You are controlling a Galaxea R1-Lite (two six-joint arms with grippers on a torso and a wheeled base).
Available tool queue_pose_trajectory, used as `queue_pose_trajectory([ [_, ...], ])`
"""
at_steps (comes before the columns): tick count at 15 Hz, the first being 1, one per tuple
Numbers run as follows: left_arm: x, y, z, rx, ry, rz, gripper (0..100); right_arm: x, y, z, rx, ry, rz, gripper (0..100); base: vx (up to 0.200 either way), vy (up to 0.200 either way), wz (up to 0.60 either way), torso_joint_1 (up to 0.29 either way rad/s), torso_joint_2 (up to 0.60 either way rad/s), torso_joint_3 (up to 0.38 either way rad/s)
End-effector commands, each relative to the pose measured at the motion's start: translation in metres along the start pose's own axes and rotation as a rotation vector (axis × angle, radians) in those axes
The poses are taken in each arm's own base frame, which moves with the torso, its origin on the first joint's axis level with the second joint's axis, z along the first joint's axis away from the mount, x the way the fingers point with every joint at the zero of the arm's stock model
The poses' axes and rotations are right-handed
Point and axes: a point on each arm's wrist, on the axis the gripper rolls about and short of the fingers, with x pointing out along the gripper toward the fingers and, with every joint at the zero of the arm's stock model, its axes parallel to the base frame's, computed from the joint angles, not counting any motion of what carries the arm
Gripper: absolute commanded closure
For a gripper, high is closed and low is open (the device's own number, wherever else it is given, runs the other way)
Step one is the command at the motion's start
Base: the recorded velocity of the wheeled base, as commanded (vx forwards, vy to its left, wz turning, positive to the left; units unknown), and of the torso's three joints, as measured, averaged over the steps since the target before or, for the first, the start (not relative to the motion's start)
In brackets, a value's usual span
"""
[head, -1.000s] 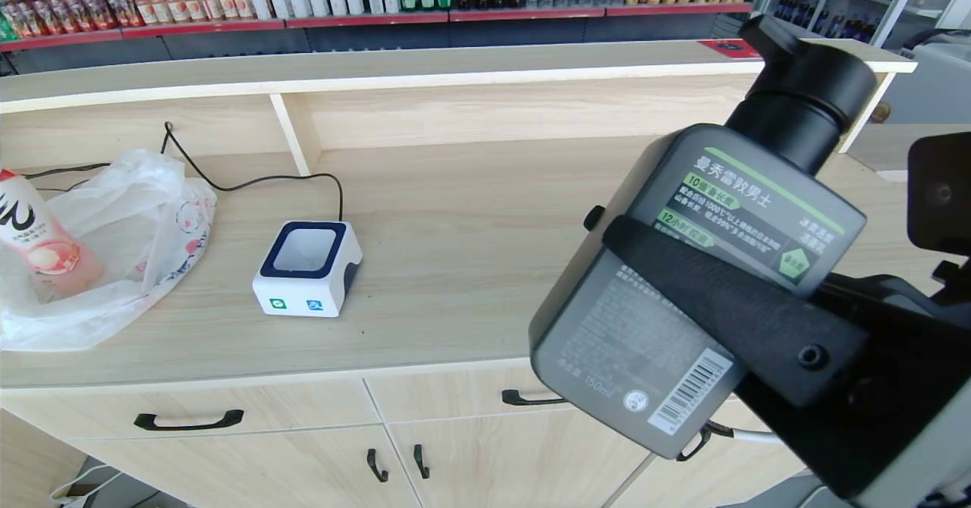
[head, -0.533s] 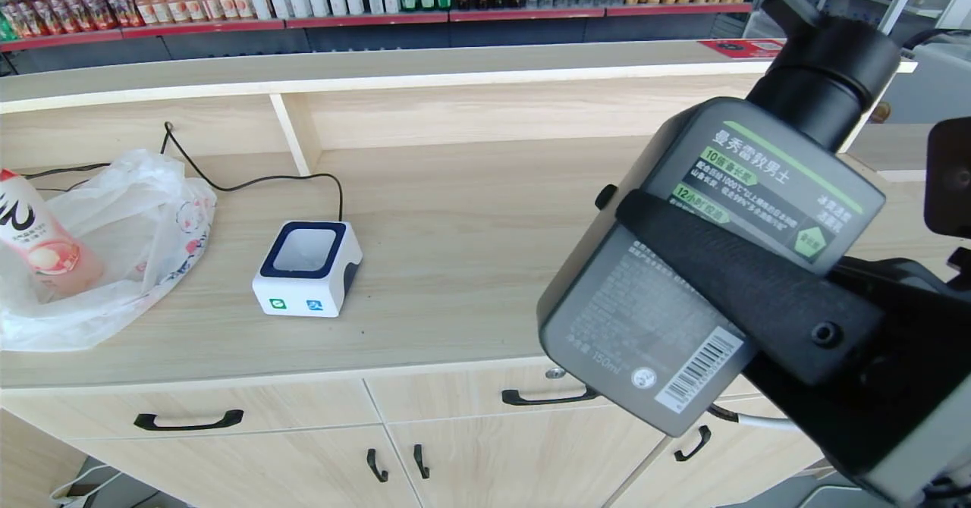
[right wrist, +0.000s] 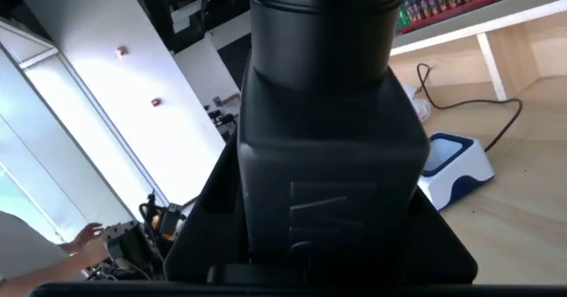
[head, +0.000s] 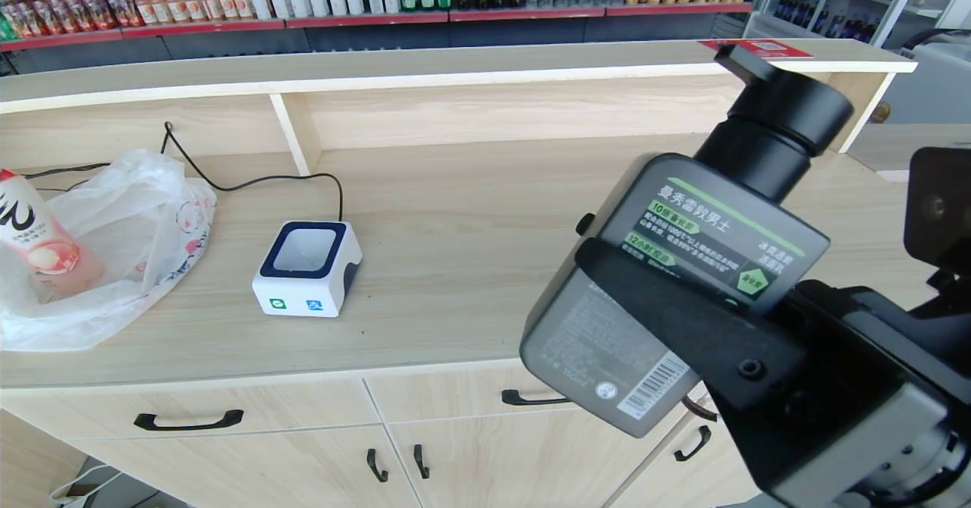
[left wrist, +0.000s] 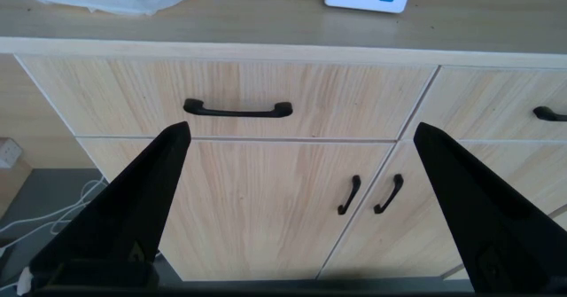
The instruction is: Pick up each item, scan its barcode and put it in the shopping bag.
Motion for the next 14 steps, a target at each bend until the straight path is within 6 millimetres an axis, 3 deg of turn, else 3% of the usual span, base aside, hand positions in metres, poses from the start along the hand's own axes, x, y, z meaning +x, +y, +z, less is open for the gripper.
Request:
queue_pose_trajectory([
  [1,0.0,0.0,0.0,0.0,0.0,-0.001,0,0.002,-0.005,-0.013,-0.056,0.043,-0.014,100,0.0,0.0,0.0,0.0,0.0,0.0],
  [6,0.0,0.0,0.0,0.0,0.003,-0.001,0,0.005,-0.016,-0.011,-0.292,0.005,-0.237,100,0.0,0.0,0.0,0.0,0.0,0.0],
  [9,0.0,0.0,0.0,0.0,0.003,-0.001,0,-0.015,-0.016,-0.007,-0.428,0.016,-0.456,100,0.0,0.0,0.0,0.0,0.0,0.0],
  [11,0.0,0.0,0.0,0.0,0.003,-0.001,0,-0.041,-0.014,-0.016,-0.436,0.09,-0.487,100,0.0,0.0,0.0,0.0,0.0,0.0],
  [14,0.0,0.0,0.0,-0.001,0.001,-0.001,0,-0.049,-0.012,-0.011,-0.434,0.077,-0.513,100,0.0,0.0,0.0,0.0,0.0,0.0],
])
